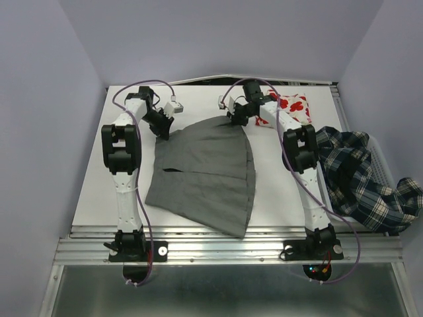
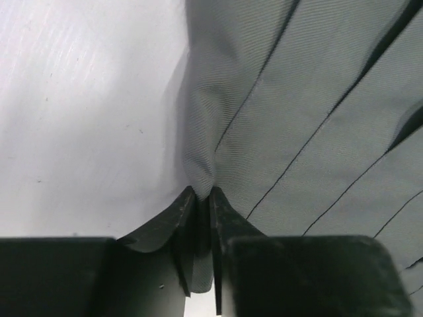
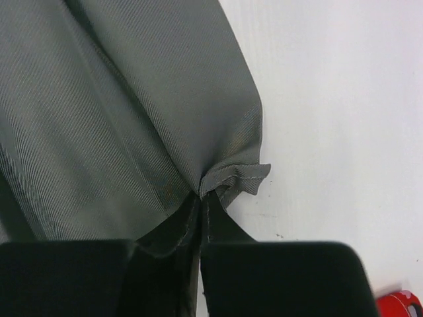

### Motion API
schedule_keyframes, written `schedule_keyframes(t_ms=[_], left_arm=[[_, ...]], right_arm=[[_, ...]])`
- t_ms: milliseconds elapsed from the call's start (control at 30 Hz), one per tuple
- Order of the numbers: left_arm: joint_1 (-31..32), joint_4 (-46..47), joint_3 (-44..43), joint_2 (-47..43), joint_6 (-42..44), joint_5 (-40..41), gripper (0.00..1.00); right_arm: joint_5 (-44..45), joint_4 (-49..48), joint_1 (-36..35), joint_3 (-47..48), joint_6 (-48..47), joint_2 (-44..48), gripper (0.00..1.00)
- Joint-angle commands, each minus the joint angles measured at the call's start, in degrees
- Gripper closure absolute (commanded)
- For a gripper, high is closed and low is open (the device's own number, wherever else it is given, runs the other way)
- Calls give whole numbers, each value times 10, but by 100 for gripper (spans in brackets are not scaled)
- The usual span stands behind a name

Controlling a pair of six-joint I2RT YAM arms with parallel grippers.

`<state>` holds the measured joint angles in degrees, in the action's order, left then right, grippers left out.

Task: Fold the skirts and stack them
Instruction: Fold the skirt

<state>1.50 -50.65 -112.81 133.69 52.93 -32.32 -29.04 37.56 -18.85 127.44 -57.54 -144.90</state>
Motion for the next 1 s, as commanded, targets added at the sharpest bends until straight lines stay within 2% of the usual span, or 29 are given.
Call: schedule_keyframes(t_ms=[0,33,100,267,400,567,767,900,967], left_arm=[[0,30,17,-35,-26,0,86],[0,44,20,-41,-37,1,93],[-1,77,24,-54,-76,15,100],[-1,147,0,-84,-136,54,100],[-4,182,-3,-120,-167,82,100],[-1,271,122,-248,-155,114,100],[2,285,292,-387,-90,116,100],[5,310,434,-469,-18,130,100],[9,334,518,-511,4,139,100]], right_arm=[[48,-10,-2,46,48,-35,99],[50,-16,-2,68,59,-42,99],[57,-49,4,117,75,-55,99],[84,-142,9,137,102,-31,99],[86,-166,9,124,135,15,99],[64,-188,9,10,163,146,99],[-13,-148,4,-172,166,309,99],[-39,-120,-26,-329,155,416,99],[-37,-124,-50,-442,154,472,99]])
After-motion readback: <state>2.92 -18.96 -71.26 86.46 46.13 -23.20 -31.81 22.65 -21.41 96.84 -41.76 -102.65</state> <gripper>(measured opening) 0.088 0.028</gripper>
